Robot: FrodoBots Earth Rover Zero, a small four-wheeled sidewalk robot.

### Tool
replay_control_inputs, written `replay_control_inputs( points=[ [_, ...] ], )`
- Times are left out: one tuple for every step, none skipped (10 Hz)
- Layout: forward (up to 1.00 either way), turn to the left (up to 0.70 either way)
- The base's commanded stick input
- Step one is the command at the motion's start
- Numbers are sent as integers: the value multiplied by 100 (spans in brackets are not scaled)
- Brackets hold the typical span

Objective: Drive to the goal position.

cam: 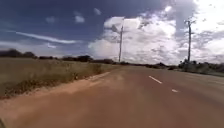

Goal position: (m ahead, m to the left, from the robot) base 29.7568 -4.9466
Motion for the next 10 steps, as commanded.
replay_control_inputs(
  points=[
    [100,-25],
    [100,-14],
    [100,-3],
    [100,0],
    [100,0],
    [100,0],
    [100,0],
    [100,0],
    [100,0],
    [100,0]
  ],
)
